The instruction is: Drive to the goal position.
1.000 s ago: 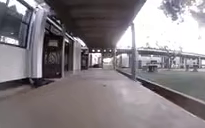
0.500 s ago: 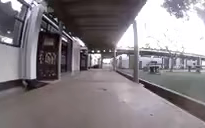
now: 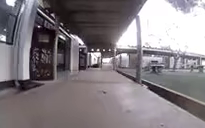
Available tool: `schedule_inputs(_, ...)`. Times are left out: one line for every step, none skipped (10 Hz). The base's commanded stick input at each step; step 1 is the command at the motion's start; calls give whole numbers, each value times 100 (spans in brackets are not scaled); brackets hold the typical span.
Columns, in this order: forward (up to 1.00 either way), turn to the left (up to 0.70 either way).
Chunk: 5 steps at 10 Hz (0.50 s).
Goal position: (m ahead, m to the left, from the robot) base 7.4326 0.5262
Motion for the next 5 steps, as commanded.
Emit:
schedule_inputs(70, 0)
schedule_inputs(70, 0)
schedule_inputs(70, 0)
schedule_inputs(70, 0)
schedule_inputs(70, 0)
